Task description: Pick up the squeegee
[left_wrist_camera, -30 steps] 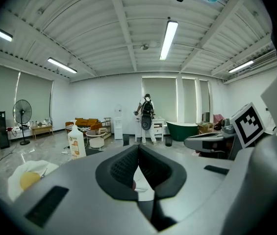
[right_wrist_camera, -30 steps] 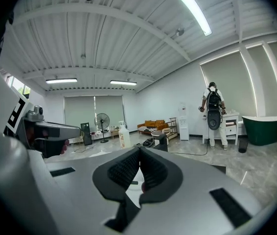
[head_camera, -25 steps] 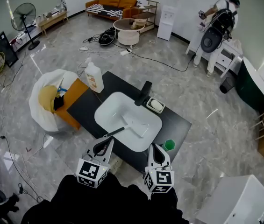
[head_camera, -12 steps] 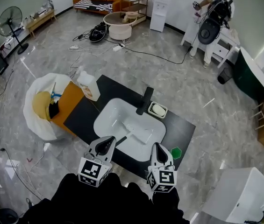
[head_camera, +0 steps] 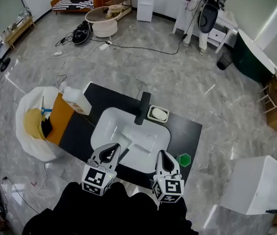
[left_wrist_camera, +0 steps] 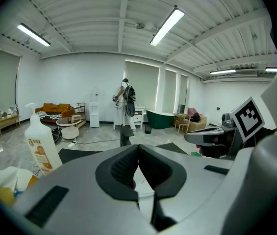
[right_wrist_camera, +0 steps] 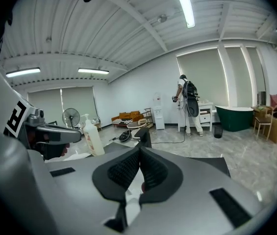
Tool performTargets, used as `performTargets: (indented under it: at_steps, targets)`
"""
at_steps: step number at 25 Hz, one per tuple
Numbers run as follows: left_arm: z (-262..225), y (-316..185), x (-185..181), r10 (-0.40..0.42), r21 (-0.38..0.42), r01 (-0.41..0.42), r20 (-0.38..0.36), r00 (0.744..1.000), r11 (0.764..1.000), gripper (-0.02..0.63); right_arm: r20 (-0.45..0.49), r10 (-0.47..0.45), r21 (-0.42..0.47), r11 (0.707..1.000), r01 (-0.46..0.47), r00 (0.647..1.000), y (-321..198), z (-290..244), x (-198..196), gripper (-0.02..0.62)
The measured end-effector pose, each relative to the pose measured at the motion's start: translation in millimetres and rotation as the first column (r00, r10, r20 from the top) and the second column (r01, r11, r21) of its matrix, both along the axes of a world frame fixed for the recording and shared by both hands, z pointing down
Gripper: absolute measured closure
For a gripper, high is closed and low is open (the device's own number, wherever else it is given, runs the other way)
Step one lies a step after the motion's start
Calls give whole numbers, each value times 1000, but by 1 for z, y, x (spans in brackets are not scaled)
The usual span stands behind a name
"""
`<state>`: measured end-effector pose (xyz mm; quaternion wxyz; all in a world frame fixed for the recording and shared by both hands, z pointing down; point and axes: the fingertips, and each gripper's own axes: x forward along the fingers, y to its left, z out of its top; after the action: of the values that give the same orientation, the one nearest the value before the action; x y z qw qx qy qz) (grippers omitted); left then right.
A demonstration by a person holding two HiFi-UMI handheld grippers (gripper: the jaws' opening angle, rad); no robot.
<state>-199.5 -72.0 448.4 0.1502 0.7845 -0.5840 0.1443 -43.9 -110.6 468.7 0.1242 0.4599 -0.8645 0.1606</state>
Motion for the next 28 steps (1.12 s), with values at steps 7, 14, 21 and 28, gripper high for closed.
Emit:
performTargets:
  at_steps: [7, 14, 21, 28]
  targets:
    - [34, -30, -1, 80, -68, -81, -19, 997, 994, 583, -9, 57, -50, 997, -57, 998, -19, 26, -9, 580]
    - [67, -61, 4, 149, -143, -152, -32, 988, 978, 583, -22, 111, -118, 987, -112, 994, -40, 51, -7, 580]
    - [105, -92, 15, 189, -212, -193, -40, 981, 958, 583, -33, 144, -203, 968, -148, 989, -56, 95, 1, 580]
    - [152, -102, 22, 241, -309, -241, -39, 970, 920, 583, -29, 185, -256, 948, -186, 982, -64, 127, 1, 580]
